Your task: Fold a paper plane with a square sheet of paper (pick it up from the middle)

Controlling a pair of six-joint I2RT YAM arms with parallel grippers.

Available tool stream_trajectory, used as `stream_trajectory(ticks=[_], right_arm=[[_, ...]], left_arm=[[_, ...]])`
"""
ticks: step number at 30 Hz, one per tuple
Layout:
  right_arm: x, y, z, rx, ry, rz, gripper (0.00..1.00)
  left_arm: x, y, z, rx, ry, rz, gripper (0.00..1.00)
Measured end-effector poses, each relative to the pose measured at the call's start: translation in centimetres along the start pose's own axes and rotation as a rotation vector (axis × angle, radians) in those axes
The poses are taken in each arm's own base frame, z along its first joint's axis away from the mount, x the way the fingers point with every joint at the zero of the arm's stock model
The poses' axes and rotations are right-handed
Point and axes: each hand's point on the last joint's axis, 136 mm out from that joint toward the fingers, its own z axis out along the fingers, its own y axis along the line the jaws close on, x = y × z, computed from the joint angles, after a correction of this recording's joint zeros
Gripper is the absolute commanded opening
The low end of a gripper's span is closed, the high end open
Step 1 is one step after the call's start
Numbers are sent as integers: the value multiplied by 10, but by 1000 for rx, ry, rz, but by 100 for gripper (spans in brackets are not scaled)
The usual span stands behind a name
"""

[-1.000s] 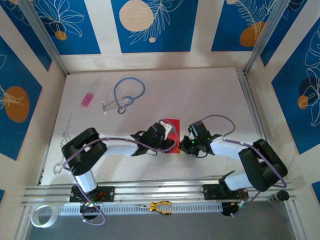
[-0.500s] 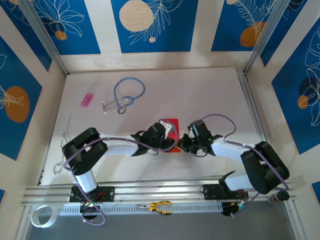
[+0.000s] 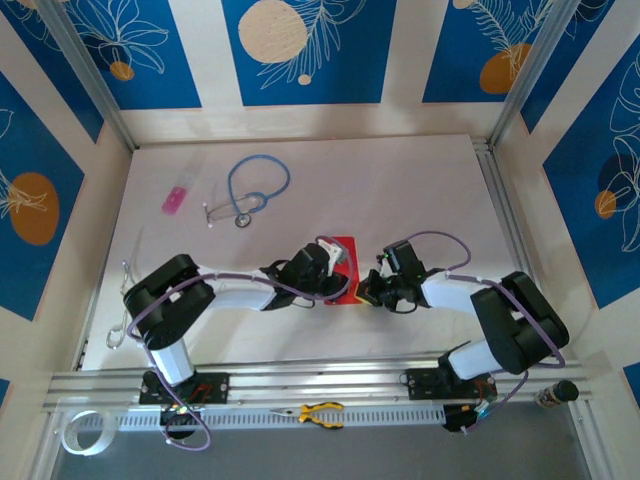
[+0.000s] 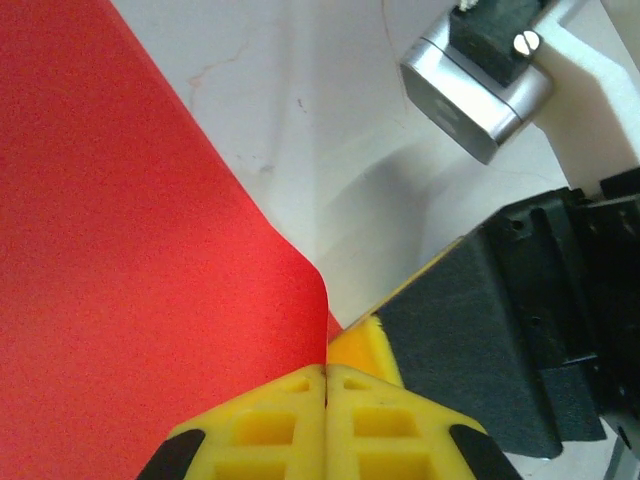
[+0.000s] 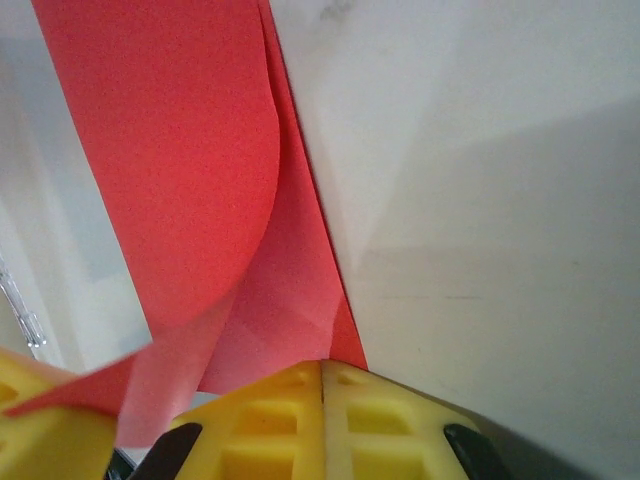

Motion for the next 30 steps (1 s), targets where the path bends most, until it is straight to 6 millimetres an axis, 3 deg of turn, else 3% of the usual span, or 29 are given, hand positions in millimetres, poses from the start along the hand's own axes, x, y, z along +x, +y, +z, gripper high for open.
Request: stream_trajectory(ticks=[14,30], right_arm=[[-4,-5,-5,18,23,-27,0],[-4,-6,-6,30,29,-24,0]], left_arm=[[-8,17,-2,-44,-18,32,0],[-4,43,0,-158,-13,87,0]])
